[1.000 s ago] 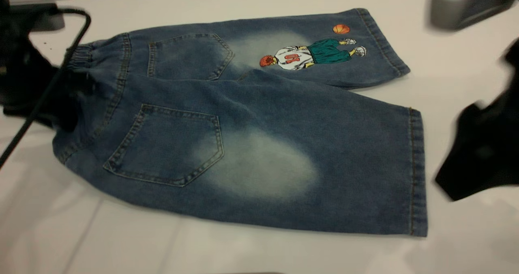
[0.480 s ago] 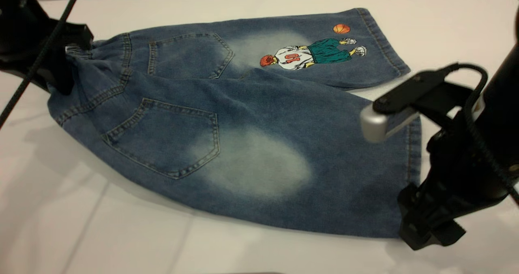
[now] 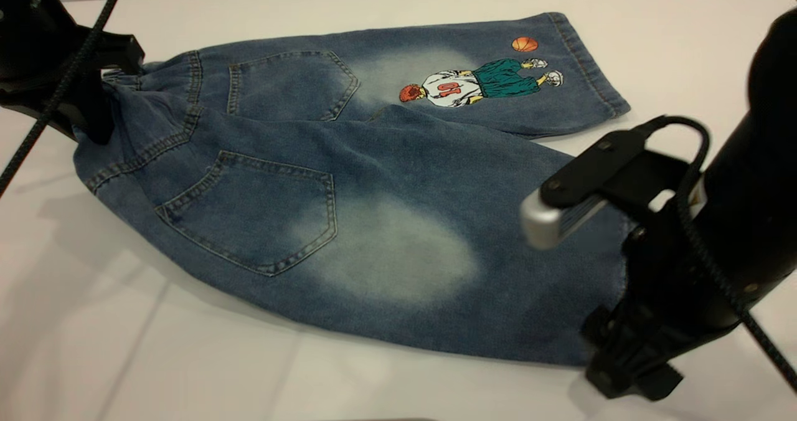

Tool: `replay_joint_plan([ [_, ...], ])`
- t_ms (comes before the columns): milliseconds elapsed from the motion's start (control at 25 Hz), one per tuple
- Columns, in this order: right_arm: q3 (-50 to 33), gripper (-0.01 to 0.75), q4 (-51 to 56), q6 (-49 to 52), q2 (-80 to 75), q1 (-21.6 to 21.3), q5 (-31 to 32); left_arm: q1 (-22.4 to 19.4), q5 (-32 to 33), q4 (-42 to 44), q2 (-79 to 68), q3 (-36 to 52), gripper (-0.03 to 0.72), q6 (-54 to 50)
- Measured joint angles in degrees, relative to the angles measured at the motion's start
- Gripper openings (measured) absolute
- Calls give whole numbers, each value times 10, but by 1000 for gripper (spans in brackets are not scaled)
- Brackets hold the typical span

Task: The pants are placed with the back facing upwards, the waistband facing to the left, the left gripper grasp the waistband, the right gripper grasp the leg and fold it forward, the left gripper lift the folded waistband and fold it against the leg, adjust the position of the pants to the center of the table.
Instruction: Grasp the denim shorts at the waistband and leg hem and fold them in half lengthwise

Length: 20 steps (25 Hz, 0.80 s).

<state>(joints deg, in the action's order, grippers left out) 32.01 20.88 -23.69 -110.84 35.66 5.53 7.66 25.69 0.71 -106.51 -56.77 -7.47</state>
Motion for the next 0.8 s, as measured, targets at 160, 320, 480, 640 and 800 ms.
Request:
replay_joint_plan([
  [160,4,551,0,1,-12,3,-11,0,2,0,0,0,83,0],
  [320,4,341,0,1,-15,3,-21,0,5,0,0,0,83,0],
  [480,9,57,0,1,-16,3,-18,0,25,-2,0,-8,83,0],
  [640,42,37,-3,1,22,3,77,0,94,-2,0,-47,83,-2],
  [800,121,37,-26,1,101,-7,172,0,168,-2,0,-105,83,-5],
])
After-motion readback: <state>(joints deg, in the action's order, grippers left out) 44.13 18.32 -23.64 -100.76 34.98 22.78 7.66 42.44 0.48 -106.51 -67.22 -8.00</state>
